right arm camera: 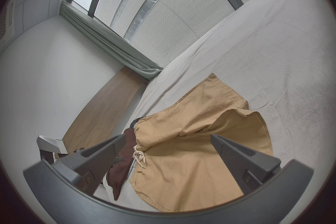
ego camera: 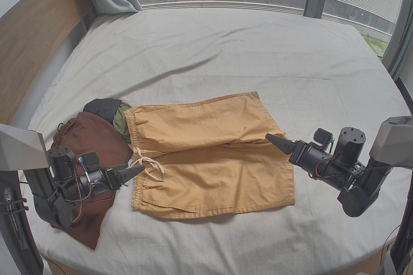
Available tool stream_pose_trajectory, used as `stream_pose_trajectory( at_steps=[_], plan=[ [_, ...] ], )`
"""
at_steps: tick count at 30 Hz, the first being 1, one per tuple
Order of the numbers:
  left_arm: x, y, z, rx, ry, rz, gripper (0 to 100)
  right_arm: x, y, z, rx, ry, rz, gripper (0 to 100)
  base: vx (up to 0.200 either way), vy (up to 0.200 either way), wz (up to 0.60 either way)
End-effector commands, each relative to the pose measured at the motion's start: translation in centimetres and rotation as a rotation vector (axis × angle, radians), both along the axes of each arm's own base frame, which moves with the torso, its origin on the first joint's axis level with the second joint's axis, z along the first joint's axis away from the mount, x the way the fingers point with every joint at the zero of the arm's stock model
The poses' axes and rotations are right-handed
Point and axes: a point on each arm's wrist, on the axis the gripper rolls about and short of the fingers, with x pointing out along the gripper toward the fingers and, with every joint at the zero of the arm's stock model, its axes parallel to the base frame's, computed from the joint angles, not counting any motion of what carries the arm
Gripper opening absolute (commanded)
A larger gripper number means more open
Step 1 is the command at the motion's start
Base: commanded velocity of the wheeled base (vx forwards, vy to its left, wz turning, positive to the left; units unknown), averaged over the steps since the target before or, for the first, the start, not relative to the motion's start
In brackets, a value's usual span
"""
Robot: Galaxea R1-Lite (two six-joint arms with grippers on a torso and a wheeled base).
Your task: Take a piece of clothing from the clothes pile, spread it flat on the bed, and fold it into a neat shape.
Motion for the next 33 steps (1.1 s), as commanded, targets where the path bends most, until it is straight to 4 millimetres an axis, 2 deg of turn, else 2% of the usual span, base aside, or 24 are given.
stream_pose_trajectory(
  at_steps=[1, 5, 17, 24, 33],
  plan=[
    [-0.7, 0.6, -0.5, 0.002, 0.028, -0.011, 100, -0.4, 0.1, 0.3, -0.004, -0.006, 0.008, 100, 0.000, 0.000, 0.00],
    [-1.2, 0.8, -0.8, 0.006, 0.047, -0.007, 100, -0.5, 0.1, 0.2, -0.005, -0.001, 0.010, 100, 0.000, 0.000, 0.00],
    [-2.8, 1.5, -3.4, 0.075, 0.086, -0.088, 100, -0.7, 0.4, -0.1, -0.010, 0.010, 0.020, 100, 0.000, 0.000, 0.00],
    [-3.0, 1.5, -4.6, 0.097, 0.098, -0.115, 100, -0.8, 0.6, -0.2, -0.010, 0.011, 0.026, 100, 0.000, 0.000, 0.00],
    [-3.1, 1.4, -5.1, 0.096, 0.118, -0.120, 100, -0.7, 0.7, -0.4, -0.012, 0.017, 0.028, 100, 0.000, 0.000, 0.00]
  ],
)
